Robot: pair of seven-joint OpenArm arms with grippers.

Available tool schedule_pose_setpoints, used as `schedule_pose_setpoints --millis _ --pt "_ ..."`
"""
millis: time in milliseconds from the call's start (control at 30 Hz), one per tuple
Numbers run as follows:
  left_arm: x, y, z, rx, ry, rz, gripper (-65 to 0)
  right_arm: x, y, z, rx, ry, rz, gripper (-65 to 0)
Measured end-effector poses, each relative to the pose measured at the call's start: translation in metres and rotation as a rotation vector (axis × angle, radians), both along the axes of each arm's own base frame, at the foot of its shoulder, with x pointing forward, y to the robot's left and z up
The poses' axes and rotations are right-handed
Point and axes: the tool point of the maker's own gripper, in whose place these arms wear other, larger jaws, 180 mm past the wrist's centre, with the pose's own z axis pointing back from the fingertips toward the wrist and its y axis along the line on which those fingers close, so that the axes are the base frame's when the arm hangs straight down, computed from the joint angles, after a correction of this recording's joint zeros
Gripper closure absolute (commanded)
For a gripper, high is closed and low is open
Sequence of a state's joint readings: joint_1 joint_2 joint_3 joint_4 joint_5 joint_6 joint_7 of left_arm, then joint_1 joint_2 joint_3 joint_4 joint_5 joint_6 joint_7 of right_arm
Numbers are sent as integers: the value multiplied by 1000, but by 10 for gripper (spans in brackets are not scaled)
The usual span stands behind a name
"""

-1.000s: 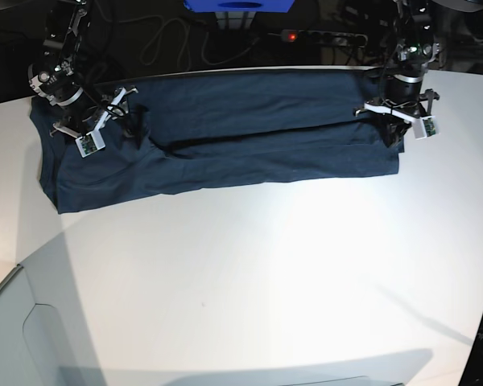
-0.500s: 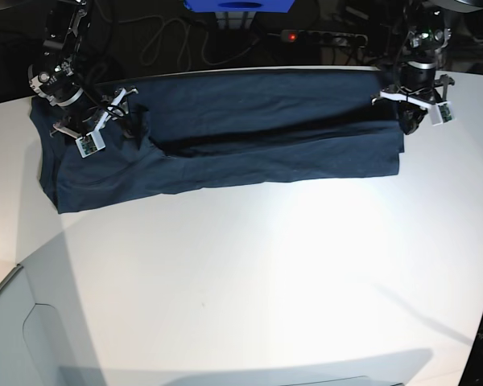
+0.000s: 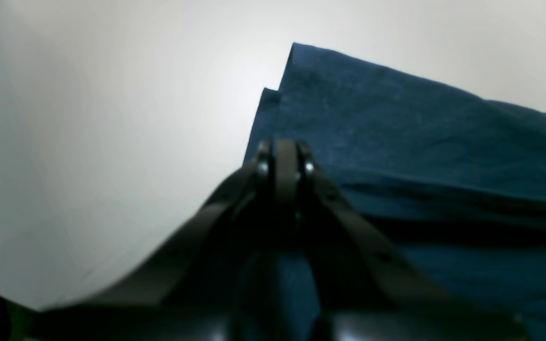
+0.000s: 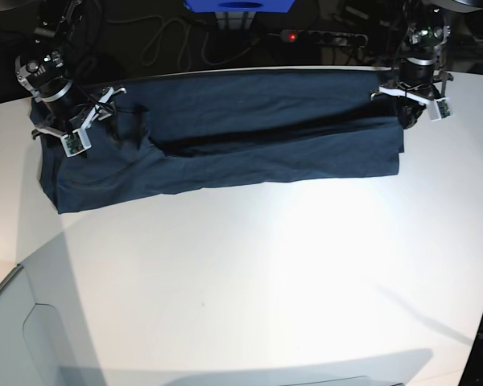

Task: Fold the T-shirt properly
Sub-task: 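Lift the strip end slightly with the left gripper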

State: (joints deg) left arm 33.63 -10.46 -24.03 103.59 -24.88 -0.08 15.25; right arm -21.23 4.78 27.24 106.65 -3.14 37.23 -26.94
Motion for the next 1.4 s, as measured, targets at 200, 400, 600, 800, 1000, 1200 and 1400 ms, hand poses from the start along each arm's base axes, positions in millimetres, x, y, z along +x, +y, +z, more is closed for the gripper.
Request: schedule_pose_setpoints --millis 200,400,600,800,1000,1200,1400 --pt "-1 0 -1 0 4 0 0 3 3 7 -3 -20 9 -402" --pt "-6 -1 -4 -3 21 -2 -5 3 5 6 1 -18 13 -402" --pt "-6 -2 -4 -7 21 1 -130 3 6 6 1 -18 15 -402" --pt "-14 -2 -8 -7 41 2 -138 3 5 6 1 -19 14 -402" --pt "-15 -1 -2 4 32 -3 -139 3 5 6 1 -19 15 -402" --pt "-7 0 0 2 13 0 -210 3 6 6 4 -18 14 -403" --pt "9 6 -10 -16 -1 26 -377 -4 3 -21 39 58 -8 -403"
